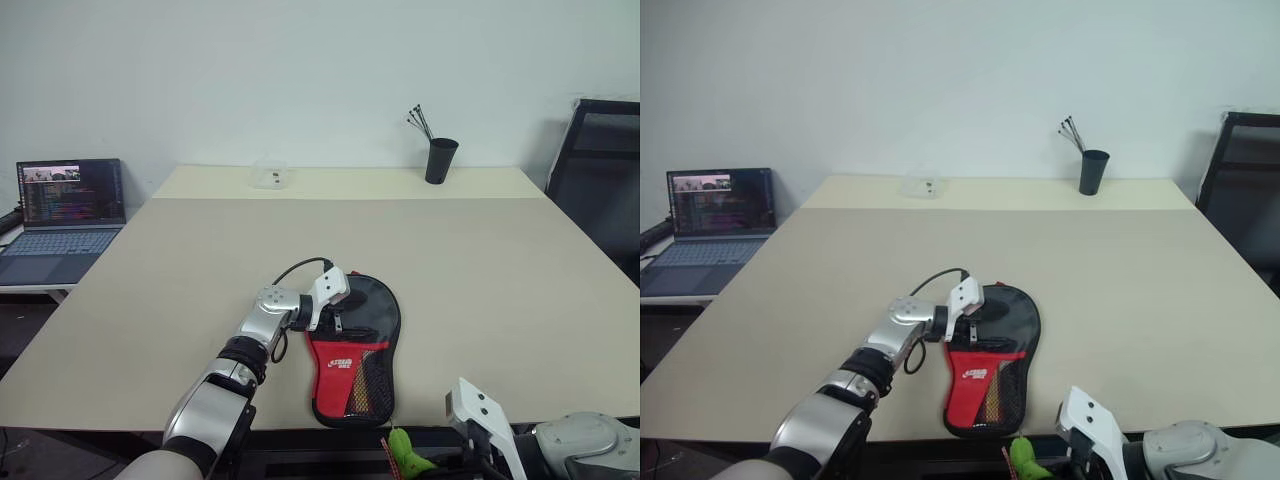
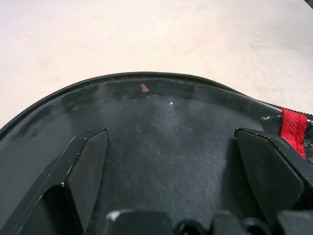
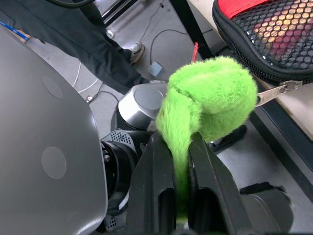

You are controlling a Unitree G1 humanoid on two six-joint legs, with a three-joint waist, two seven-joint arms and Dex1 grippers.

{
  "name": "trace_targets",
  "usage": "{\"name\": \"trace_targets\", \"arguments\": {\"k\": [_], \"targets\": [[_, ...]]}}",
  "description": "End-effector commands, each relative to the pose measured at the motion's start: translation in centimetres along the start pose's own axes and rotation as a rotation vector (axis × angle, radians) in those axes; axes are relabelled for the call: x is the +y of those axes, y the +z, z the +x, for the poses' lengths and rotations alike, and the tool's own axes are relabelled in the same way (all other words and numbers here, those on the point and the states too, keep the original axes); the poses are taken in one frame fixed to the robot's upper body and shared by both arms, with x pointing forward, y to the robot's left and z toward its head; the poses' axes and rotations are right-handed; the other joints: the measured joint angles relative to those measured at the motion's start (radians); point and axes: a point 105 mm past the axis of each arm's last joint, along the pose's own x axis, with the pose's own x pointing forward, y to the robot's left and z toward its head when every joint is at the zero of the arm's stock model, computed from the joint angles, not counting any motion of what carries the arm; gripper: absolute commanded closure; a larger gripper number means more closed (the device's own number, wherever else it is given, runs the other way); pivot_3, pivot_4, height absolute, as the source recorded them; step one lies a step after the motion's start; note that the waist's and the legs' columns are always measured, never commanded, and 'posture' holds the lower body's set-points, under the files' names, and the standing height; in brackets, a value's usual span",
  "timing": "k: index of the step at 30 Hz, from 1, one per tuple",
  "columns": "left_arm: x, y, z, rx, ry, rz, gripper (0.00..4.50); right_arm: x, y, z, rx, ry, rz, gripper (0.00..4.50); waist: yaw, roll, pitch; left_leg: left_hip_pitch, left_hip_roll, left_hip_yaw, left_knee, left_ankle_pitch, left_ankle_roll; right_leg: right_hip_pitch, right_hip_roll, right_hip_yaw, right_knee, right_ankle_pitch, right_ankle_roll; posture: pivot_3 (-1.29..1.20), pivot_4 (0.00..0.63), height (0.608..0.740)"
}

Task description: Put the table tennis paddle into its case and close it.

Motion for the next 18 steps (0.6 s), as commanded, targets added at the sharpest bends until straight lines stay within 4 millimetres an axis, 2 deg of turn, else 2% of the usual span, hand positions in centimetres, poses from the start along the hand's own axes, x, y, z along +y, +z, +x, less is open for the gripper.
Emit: {"name": "trace_targets", "arguments": {"k": [1, 5, 11, 15, 18], "targets": [[-1.3, -3.6, 0.0, 0.116, -0.010, -0.066, 0.00, 0.8, 0.8, -0.3, -0.012, 0.037, -0.043, 4.45, 0.000, 0.000, 0.000, 0.000, 0.000, 0.000, 0.000, 0.000, 0.000, 0.000, 0.000, 0.000, 0.000, 0.000, 0.000, 0.00, 0.150, 0.740], [-1.3, -3.5, 0.0, 0.114, -0.004, -0.064, 0.00, 0.8, 1.3, -1.0, 0.000, 0.062, -0.086, 3.33, 0.000, 0.000, 0.000, 0.000, 0.000, 0.000, 0.000, 0.000, 0.000, 0.000, 0.000, 0.000, -0.001, 0.000, 0.000, 0.00, 0.150, 0.740], [-1.3, -3.4, 0.2, 0.106, -0.002, -0.059, 0.00, 0.2, 2.5, -1.9, -0.008, 0.040, -0.167, 1.30, -0.001, 0.000, 0.000, 0.000, 0.002, 0.000, -0.001, 0.000, 0.000, 0.001, -0.001, -0.001, -0.007, 0.000, 0.000, 0.00, 0.150, 0.740], [-1.1, -3.1, -0.1, 0.090, 0.003, -0.045, 0.00, -3.4, 4.5, -2.7, -0.091, -0.085, -0.187, 1.30, -0.004, -0.001, 0.000, 0.000, 0.003, 0.000, 0.000, 0.000, 0.000, 0.001, -0.003, -0.001, -0.009, 0.000, 0.000, 0.00, 0.150, 0.740], [-0.5, -2.0, -1.4, 0.045, 0.024, -0.009, 0.00, -7.3, 7.1, -3.3, -0.227, -0.240, -0.249, 1.30, -0.008, -0.003, 0.000, 0.000, 0.003, 0.001, -0.001, 0.000, 0.000, 0.001, -0.004, 0.000, -0.009, 0.000, 0.000, 0.00, 0.150, 0.740]]}}
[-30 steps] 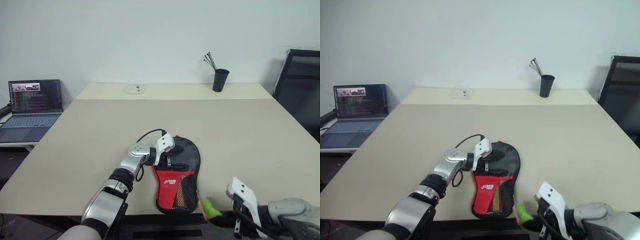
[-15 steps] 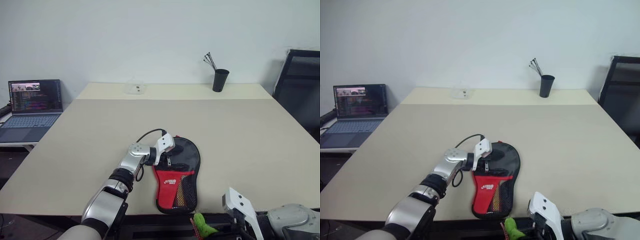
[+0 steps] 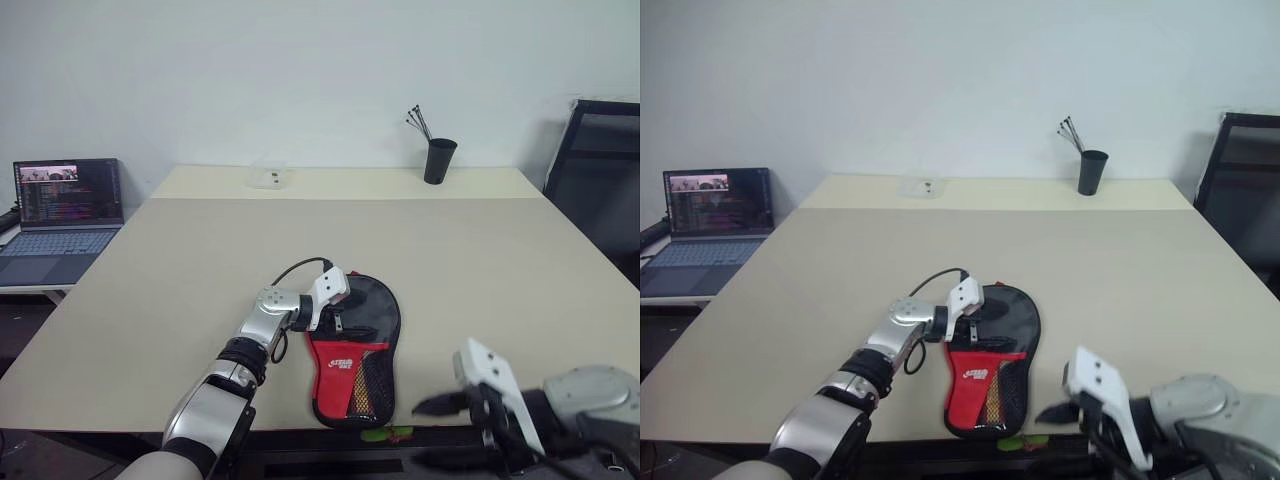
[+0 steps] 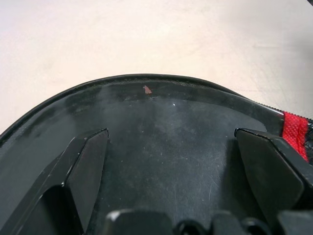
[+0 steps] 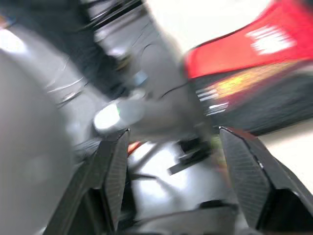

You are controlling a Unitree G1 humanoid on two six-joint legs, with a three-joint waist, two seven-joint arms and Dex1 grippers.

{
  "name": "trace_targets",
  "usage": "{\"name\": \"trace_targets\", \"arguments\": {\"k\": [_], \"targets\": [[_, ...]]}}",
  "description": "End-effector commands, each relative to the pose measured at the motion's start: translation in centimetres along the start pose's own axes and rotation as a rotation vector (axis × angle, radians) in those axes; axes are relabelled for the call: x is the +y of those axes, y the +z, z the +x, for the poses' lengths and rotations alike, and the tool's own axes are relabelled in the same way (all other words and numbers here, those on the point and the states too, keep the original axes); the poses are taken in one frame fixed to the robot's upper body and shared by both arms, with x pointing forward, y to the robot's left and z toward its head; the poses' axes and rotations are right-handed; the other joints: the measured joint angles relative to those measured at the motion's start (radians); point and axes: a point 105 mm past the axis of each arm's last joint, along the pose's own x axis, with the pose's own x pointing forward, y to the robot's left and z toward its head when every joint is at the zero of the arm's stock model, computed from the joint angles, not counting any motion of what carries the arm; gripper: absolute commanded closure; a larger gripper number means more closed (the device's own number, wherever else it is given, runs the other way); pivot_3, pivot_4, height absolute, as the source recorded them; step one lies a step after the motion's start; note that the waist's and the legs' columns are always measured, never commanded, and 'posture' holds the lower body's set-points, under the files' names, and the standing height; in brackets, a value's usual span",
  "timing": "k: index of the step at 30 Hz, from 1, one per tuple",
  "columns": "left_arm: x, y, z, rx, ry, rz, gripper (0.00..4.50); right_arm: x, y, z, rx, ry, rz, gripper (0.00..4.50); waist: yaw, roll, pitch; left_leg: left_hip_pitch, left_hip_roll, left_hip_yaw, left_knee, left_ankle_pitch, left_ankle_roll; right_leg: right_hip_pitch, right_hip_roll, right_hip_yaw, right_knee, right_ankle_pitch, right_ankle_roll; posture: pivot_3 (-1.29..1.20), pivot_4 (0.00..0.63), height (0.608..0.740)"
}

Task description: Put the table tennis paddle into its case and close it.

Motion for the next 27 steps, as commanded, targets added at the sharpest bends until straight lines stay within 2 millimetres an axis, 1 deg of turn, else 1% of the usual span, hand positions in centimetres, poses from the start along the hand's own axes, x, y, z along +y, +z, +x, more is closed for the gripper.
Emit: {"name": "trace_targets", "arguments": {"k": [1, 3, 5, 7, 8, 9, 12, 14, 17, 20, 23, 25, 27], "targets": [[-0.3, -1.5, -1.6, 0.037, 0.014, -0.015, 0.00, -4.4, 2.0, 0.0, -0.142, -0.166, -0.080, 1.30, -0.007, -0.001, 0.001, -0.001, 0.000, 0.001, 0.000, 0.000, 0.000, 0.001, 0.000, 0.000, 0.000, 0.000, 0.000, 0.00, 0.150, 0.740], [0.0, -0.8, -2.3, 0.012, 0.037, 0.002, 0.00, -5.5, 2.0, 0.1, -0.162, -0.184, -0.096, 1.30, -0.010, -0.001, 0.001, -0.002, 0.000, 0.003, -0.002, 0.000, 0.000, -0.001, 0.002, 0.002, 0.001, 0.005, 0.008, 0.00, 0.150, 0.740], [0.4, 0.5, -4.6, -0.033, 0.088, 0.020, 0.00, -7.1, 2.2, 0.5, -0.196, -0.206, -0.123, 1.30, -0.014, -0.001, 0.003, -0.003, 0.002, 0.004, -0.004, -0.001, 0.001, -0.003, 0.007, 0.002, 0.001, 0.004, 0.007, 0.00, 0.150, 0.740], [0.3, 1.4, -6.9, -0.059, 0.138, 0.018, 0.00, -8.5, 2.6, 1.0, -0.225, -0.215, -0.141, 1.30, -0.022, -0.002, 0.006, -0.003, 0.005, 0.006, -0.005, -0.001, 0.001, -0.005, 0.011, 0.007, 0.001, 0.004, 0.006, 0.00, 0.150, 0.740], [0.2, 1.5, -7.5, -0.062, 0.160, 0.010, 0.00, -9.1, 2.6, 1.1, -0.236, -0.223, -0.144, 1.30, -0.027, -0.002, 0.008, -0.003, 0.005, 0.006, -0.005, -0.001, 0.001, -0.006, 0.014, 0.009, 0.002, 0.003, 0.006, 0.00, 0.150, 0.740], [0.0, 1.4, -9.0, -0.061, 0.208, -0.007, 0.00, -10.0, 3.0, 1.5, -0.255, -0.237, -0.157, 1.30, -0.032, -0.002, 0.009, -0.003, 0.006, 0.007, -0.006, -0.001, 0.001, -0.007, 0.015, 0.010, 0.002, 0.003, 0.005, 0.00, 0.150, 0.740], [-1.2, 0.6, -12.1, -0.037, 0.319, -0.055, 0.00, -12.6, 3.7, 2.0, -0.289, -0.281, -0.181, 1.30, -0.038, -0.003, 0.015, -0.002, 0.007, 0.007, -0.007, -0.001, 0.001, -0.008, 0.015, 0.011, 0.003, 0.003, 0.005, 0.00, 0.150, 0.740], [-2.1, 0.2, -13.6, -0.028, 0.379, -0.085, 0.00, -13.8, 4.0, 2.1, -0.299, -0.294, -0.175, 1.30, -0.036, -0.003, 0.016, -0.002, 0.007, 0.008, -0.008, -0.001, 0.001, -0.008, 0.014, 0.012, 0.004, 0.003, 0.005, 0.00, 0.150, 0.740], [-2.9, 0.1, -14.4, -0.021, 0.458, -0.116, 0.00, -15.8, 4.0, 0.8, -0.287, -0.315, -0.178, 1.30, -0.024, -0.003, 0.019, -0.002, 0.006, 0.009, -0.008, -0.001, 0.000, -0.009, 0.011, 0.012, 0.004, 0.003, 0.004, 0.00, 0.150, 0.740], [-3.3, 0.0, -14.9, -0.013, 0.502, -0.122, 0.00, -16.8, 4.4, -0.3, -0.273, -0.334, -0.197, 1.30, -0.010, -0.003, 0.019, -0.002, 0.006, 0.011, -0.007, -0.001, 0.000, -0.009, 0.007, 0.012, 0.005, 0.003, 0.004, 0.00, 0.150, 0.740], [-3.4, -0.4, -15.3, -0.010, 0.527, -0.138, 0.00, -16.9, 4.4, -0.4, -0.258, -0.339, -0.208, 1.30, -0.006, -0.003, 0.019, -0.002, 0.005, 0.012, -0.007, -0.001, 0.001, -0.009, 0.005, 0.013, 0.005, 0.003, 0.005, 0.00, 0.150, 0.740], [-3.3, -0.7, -15.5, -0.004, 0.554, -0.144, 0.00, -16.5, 4.5, -0.2, -0.256, -0.338, -0.204, 1.30, -0.006, -0.003, 0.019, -0.002, 0.005, 0.013, -0.007, -0.001, 0.001, -0.009, 0.005, 0.013, 0.004, 0.003, 0.005, 0.00, 0.150, 0.740], [-2.9, -0.4, -15.2, -0.019, 0.569, -0.143, 0.00, -16.3, 4.5, -0.2, -0.250, -0.338, -0.199, 1.30, -0.006, -0.003, 0.019, -0.002, 0.005, 0.013, -0.007, -0.001, 0.000, -0.009, 0.005, 0.013, 0.005, 0.003, 0.005, 0.00, 0.150, 0.740]]}}
